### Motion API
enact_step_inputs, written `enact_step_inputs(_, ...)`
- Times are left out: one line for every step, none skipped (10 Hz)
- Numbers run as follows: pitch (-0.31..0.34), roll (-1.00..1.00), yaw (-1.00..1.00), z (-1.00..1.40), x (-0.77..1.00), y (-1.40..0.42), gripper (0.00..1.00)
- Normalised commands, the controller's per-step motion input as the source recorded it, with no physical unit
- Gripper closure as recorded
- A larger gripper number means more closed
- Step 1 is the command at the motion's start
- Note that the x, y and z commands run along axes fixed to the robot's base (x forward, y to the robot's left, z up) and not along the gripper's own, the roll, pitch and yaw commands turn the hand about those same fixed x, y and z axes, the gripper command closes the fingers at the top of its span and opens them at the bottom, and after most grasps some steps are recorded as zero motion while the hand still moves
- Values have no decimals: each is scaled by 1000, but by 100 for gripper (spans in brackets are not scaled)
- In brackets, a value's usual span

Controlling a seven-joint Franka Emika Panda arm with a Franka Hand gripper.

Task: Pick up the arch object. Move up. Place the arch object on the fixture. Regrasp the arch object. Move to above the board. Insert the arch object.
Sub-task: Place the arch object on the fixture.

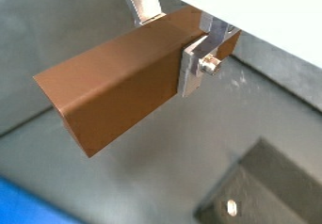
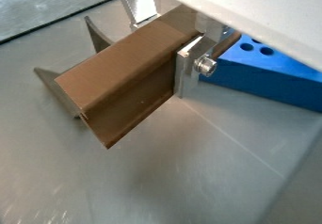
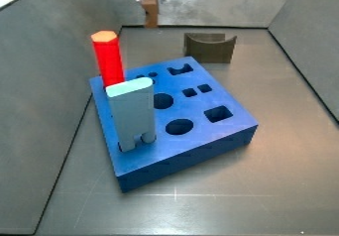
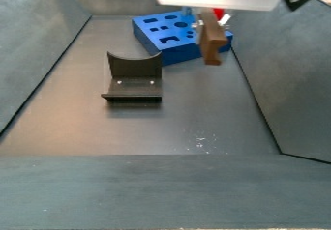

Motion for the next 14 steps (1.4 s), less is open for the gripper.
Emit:
enact_step_inputs(-4, 15, 37, -190, 1000, -256, 100)
enact_step_inputs(2, 41, 40, -166, 1000, -203, 100)
enact_step_inputs(7, 59, 44, -144, 975, -168, 100)
enact_step_inputs(15, 77, 48, -109, 853, -115, 100)
enact_step_inputs(29, 99, 49, -70, 694, -65, 100)
enact_step_inputs(34, -1000, -99, 698, 1000, 103, 100)
enact_step_inputs(46, -1000, -100, 751, 1000, 115, 100)
enact_step_inputs(62, -1000, -111, 739, 1000, 129, 100)
enact_step_inputs(67, -1000, -110, 671, 1000, 122, 100)
enact_step_inputs(70, -1000, -111, 544, 954, 109, 100)
enact_step_inputs(75, -1000, -112, 319, 793, 87, 100)
enact_step_inputs(73, -1000, -118, 143, 672, 66, 100)
enact_step_inputs(83, -1000, -126, 70, 544, 53, 100)
enact_step_inputs(95, -1000, -133, 54, 448, 50, 100)
